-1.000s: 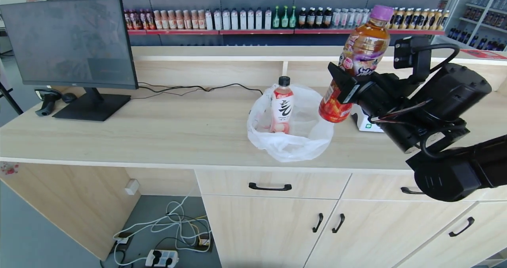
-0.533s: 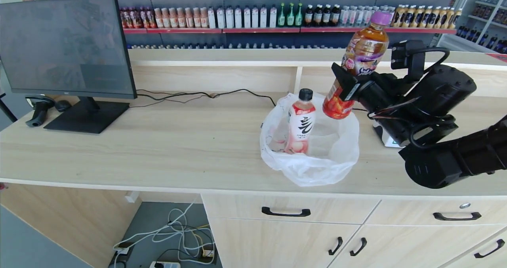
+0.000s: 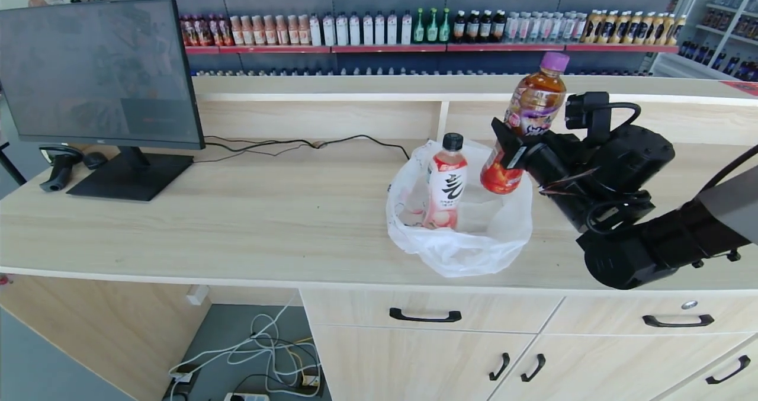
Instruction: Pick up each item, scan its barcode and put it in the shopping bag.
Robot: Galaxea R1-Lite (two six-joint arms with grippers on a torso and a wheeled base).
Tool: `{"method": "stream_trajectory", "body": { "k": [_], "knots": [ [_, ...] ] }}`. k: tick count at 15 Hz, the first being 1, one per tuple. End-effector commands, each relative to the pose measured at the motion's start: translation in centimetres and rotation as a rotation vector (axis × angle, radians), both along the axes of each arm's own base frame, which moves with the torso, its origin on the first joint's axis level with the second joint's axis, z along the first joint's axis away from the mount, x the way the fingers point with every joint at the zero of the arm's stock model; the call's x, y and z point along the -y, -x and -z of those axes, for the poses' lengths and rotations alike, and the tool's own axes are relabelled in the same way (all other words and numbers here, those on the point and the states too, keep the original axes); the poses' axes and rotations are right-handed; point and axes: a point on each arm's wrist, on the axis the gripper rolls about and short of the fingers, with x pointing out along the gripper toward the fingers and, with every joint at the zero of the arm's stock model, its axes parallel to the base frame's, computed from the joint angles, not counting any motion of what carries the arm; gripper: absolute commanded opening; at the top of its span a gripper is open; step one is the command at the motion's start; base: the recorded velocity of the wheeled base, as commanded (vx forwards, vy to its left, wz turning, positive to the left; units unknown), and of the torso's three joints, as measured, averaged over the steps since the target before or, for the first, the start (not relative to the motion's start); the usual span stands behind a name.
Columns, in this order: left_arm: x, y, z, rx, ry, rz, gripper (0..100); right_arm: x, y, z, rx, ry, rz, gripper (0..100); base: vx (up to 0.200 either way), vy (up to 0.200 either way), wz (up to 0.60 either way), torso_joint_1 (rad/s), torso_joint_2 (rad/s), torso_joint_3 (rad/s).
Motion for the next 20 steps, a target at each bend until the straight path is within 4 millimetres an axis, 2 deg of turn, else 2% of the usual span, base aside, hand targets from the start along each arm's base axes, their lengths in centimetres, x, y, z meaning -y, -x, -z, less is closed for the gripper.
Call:
{"method": "stream_trajectory", "body": {
  "k": [1, 2, 5, 8, 12, 20],
  "knots": [
    [0.0, 0.0, 0.0, 0.001, 0.000, -0.001, 100, -0.3, -1.1, 2.5, -0.043, 0.010, 0.009, 0, 0.000, 0.000, 0.00, 0.000, 0.00, 0.000],
    [0.0, 0.0, 0.0, 0.001, 0.000, -0.001, 100, -0.5, -1.5, 4.1, -0.063, 0.004, 0.008, 0, 0.000, 0.000, 0.00, 0.000, 0.00, 0.000],
    [0.0, 0.0, 0.0, 0.001, 0.001, -0.001, 100, -0.1, -2.8, 5.1, -0.070, -0.008, 0.012, 0, 0.000, 0.000, 0.00, 0.000, 0.00, 0.000],
    [0.0, 0.0, 0.0, 0.003, 0.000, -0.001, 100, 0.2, -4.2, 5.3, -0.055, -0.033, 0.018, 0, 0.000, 0.000, 0.00, 0.000, 0.00, 0.000],
    [0.0, 0.0, 0.0, 0.003, -0.002, -0.001, 100, 0.7, -5.2, 6.6, -0.072, -0.024, 0.006, 0, 0.000, 0.000, 0.00, 0.000, 0.00, 0.000],
    [0.0, 0.0, 0.0, 0.001, 0.000, -0.001, 100, 0.1, -5.9, 7.8, -0.091, 0.010, 0.012, 0, 0.000, 0.000, 0.00, 0.000, 0.00, 0.000]
  ]
}}
